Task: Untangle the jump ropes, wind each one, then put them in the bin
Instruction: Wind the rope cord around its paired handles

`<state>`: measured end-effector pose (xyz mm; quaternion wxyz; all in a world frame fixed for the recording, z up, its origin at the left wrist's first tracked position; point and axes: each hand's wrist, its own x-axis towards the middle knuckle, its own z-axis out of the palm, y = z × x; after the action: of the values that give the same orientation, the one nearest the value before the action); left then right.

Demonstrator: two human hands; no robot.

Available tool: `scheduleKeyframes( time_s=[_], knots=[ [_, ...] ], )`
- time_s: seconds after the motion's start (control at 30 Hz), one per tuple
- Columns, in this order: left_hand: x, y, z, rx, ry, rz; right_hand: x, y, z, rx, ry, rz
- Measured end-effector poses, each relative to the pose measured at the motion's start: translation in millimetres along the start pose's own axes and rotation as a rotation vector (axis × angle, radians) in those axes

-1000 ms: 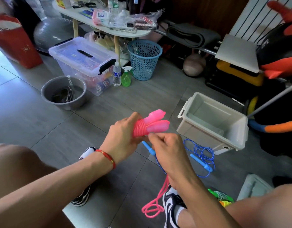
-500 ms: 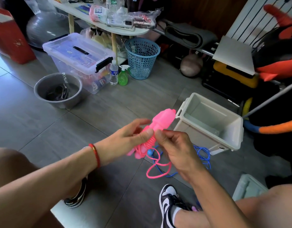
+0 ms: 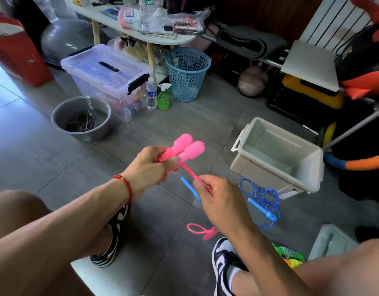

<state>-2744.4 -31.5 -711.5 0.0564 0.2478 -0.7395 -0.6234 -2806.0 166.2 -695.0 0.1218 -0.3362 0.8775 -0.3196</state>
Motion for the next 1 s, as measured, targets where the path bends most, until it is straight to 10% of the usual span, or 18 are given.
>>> scheduleKeyframes(
  time_s=[0.23, 0.5, 1.0],
  knots=[
    [0, -7, 17, 0.517, 0.029, 0.104, 3, -8, -16, -0.661, 0.041, -0.355],
    [-13, -10, 36, 0.789, -0.284, 0.272, 30, 8, -40, -0.66, -0.019, -0.466],
    [-54, 37, 25, 0.456, -0.518, 0.47, 45, 27, -74, 0.527, -0.606, -0.032]
  ],
)
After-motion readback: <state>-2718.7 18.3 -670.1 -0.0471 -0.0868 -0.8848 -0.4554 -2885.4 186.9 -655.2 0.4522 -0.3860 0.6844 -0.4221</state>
